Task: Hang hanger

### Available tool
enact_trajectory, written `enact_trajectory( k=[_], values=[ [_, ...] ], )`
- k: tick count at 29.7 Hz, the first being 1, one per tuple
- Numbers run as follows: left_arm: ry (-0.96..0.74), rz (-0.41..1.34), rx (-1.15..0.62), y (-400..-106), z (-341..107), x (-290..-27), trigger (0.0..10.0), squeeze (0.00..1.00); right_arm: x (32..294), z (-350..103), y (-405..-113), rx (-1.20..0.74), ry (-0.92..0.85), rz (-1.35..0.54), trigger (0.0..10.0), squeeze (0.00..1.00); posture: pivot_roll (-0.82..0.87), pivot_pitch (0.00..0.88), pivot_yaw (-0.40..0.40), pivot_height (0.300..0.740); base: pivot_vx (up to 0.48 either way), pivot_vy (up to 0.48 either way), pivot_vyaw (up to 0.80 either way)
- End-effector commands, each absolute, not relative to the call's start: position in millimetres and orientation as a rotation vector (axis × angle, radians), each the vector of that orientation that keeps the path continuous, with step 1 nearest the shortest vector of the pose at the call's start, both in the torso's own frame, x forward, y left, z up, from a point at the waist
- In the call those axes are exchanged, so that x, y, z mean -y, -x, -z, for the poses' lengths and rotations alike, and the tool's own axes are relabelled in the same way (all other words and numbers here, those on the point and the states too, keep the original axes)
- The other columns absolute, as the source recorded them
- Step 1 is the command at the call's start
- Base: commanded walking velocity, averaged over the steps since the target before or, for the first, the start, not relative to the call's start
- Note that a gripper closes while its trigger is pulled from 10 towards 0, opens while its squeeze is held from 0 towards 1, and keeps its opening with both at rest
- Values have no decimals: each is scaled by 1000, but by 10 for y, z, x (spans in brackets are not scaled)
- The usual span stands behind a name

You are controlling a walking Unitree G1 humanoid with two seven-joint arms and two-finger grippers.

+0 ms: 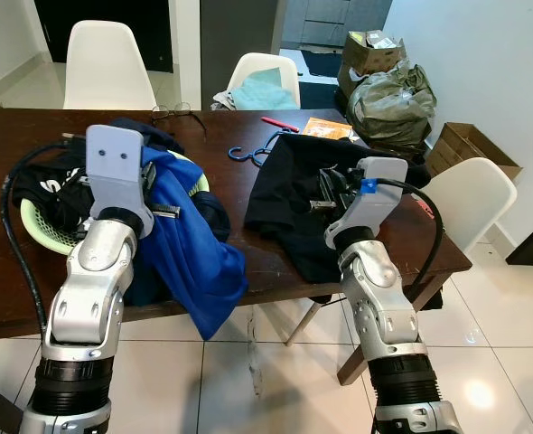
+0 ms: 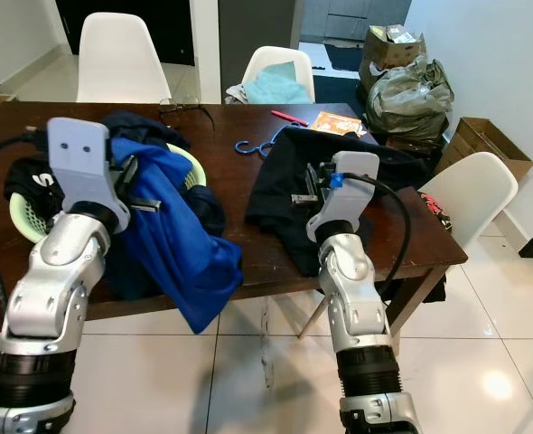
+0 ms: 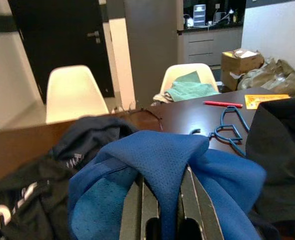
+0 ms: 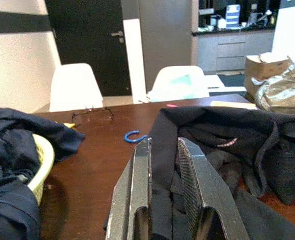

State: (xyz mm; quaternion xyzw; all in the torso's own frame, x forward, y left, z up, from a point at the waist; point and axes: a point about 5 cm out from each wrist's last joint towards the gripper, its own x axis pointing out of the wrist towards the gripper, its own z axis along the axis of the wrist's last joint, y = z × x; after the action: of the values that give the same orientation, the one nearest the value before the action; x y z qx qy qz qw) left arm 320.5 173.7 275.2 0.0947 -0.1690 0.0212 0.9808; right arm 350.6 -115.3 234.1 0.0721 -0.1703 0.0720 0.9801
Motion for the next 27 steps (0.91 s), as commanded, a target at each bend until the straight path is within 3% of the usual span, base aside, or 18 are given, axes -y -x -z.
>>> enact_trajectory(
  k=[1, 27],
  values=[
    [-234, -6, 367, -3171, -2801, -1653, 10000, 0, 1218, -2316, -3508, 335, -160, -121, 10000, 0, 77, 93, -59, 740, 0, 0, -800],
    [-260, 58, 334, -3200, -2778, -1551, 10000, 0, 1343, -2203, -3507, 280, -126, -23, 10000, 0, 57, 104, -43, 740, 0, 0, -800]
  ],
)
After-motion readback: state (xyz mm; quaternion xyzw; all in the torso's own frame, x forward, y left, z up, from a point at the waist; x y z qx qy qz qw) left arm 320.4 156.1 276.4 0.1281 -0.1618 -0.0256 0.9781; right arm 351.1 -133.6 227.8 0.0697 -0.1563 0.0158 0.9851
